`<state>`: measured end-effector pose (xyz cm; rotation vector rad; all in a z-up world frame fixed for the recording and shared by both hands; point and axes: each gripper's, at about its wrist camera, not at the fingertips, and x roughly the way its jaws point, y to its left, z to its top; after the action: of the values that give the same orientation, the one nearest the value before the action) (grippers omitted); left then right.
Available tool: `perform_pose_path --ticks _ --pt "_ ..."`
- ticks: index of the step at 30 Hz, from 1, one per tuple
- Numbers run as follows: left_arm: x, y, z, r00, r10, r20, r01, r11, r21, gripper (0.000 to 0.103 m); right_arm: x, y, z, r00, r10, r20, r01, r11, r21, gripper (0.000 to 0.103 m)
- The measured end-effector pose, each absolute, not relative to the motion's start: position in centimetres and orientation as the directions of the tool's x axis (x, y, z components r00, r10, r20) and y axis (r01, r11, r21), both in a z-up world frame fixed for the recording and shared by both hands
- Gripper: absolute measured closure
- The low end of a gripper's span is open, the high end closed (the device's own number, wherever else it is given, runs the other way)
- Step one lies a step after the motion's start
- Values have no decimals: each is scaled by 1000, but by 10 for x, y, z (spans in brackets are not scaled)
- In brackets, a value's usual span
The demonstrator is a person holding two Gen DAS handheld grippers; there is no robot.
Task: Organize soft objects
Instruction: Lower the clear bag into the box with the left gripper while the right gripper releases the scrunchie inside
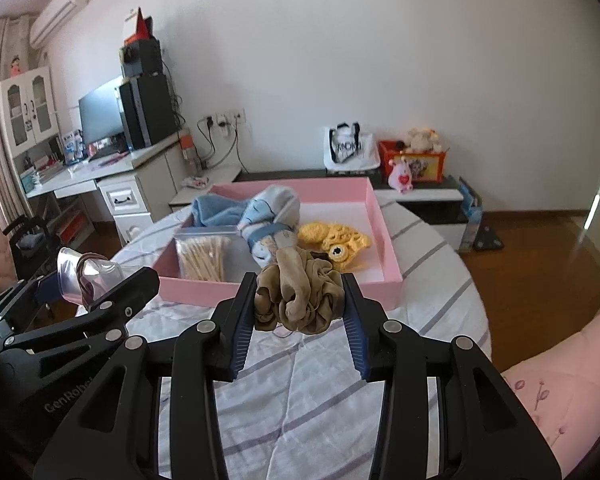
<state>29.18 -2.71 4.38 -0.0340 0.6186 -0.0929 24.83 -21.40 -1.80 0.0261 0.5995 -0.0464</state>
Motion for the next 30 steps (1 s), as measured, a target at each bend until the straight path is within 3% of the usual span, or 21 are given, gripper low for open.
perform_pose_path --ticks 22,27,30 --pt "525 -61 36 707 -153 -690 126 988 -90 27 346 -255 -50 738 -65 -672 106 994 20 65" --pt "551 -62 31 715 -150 -683 130 988 -81 22 358 -259 -54 727 -69 -683 106 994 13 64" --pt "554 -63 28 727 -132 -674 121 991 -63 11 360 -260 -55 729 -70 -681 105 994 10 63"
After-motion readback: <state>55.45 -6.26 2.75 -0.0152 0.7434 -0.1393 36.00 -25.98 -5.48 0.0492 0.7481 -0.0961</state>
